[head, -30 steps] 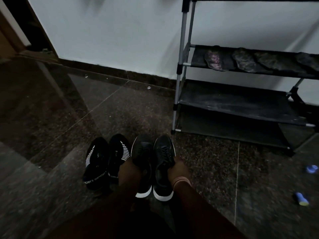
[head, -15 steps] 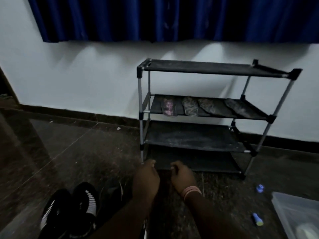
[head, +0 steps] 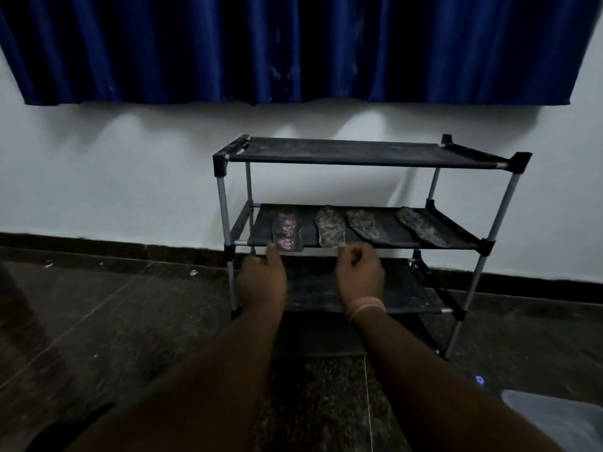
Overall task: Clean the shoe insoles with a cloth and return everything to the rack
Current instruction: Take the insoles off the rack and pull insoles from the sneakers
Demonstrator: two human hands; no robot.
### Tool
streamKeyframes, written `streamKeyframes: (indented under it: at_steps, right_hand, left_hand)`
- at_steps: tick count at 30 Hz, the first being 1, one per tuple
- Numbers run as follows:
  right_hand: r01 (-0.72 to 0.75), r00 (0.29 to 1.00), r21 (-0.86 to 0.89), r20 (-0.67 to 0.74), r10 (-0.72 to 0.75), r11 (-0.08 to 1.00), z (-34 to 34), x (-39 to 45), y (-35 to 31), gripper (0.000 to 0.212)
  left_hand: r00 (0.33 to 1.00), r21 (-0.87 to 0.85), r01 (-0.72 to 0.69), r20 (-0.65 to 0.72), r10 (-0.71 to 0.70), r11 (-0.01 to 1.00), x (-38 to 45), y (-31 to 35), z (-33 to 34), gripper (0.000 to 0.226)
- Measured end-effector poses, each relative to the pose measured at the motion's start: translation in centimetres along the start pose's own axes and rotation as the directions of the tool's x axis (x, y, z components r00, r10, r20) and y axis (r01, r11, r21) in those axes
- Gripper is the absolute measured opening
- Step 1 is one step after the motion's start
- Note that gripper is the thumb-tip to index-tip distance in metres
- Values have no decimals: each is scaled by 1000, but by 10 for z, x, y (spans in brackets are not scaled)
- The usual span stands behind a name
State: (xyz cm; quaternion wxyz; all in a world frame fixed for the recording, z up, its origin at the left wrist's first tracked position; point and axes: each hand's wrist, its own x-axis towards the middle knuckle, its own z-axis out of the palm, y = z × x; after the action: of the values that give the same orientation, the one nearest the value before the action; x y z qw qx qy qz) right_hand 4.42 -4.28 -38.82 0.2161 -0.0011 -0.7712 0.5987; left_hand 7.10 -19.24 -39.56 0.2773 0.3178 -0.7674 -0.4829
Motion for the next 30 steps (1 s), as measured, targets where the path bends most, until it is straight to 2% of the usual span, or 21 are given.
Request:
streamKeyframes:
  at_steps: [1,2,4,6,8,9,11,13,15,17,20,24,27,30]
  right_hand:
    - [-80,997,43,-21,81,996,8,8,-5,30]
    - [-165,985,99,-24,168,981,17,15,-8,39]
    - [-310,947,234,-9,321,922,34,29,-7,52]
    - [-376,922,334,41,385,865,52,44,6,45]
    - [-410,908,317,56,414,855,53,44,-5,26]
    - [-425,901,331,64,430,842,52,43,-9,15]
    - [-460,880,407,92,465,789,46,34,-15,3]
    - [-487,858,487,109,502,725,37,24,-16,7]
    - [-468,864,525,106,492,710,31,10,-14,11]
    - [-443,879,528,97,467,725,21,-8,-12,13]
    - [-406,903,427,49,427,808,0,-42,4,12]
    - [-409,902,355,18,431,841,-35,-101,30,16]
    - [-471,870,288,-2,493,834,-61,-153,55,19]
    - [-522,841,240,-13,541,818,-81,-196,91,19]
  left_hand:
    - [997,-79,77,7,-77,994,9,6,2,90]
    - [987,-201,162,38,-158,966,17,10,5,94]
    - [958,-448,287,157,-242,847,19,24,6,63]
    - [937,-518,344,238,-254,783,24,35,12,36]
    - [926,-500,365,283,-251,785,30,40,16,12]
    - [932,-431,343,266,-246,834,30,41,17,10]
    - [953,-300,275,209,-218,914,29,37,17,20]
    - [969,-248,238,126,-212,939,19,31,14,21]
    - [981,-311,191,102,-167,931,4,23,13,15]
    - [984,-365,162,129,-123,917,-16,13,9,4]
    - [985,-382,134,152,-81,914,-49,-16,7,8]
    - [984,-344,173,96,-148,923,-113,-65,0,7]
    - [973,-245,229,68,-219,942,-165,-116,-7,9]
    - [930,-140,358,144,-339,923,-203,-180,0,13]
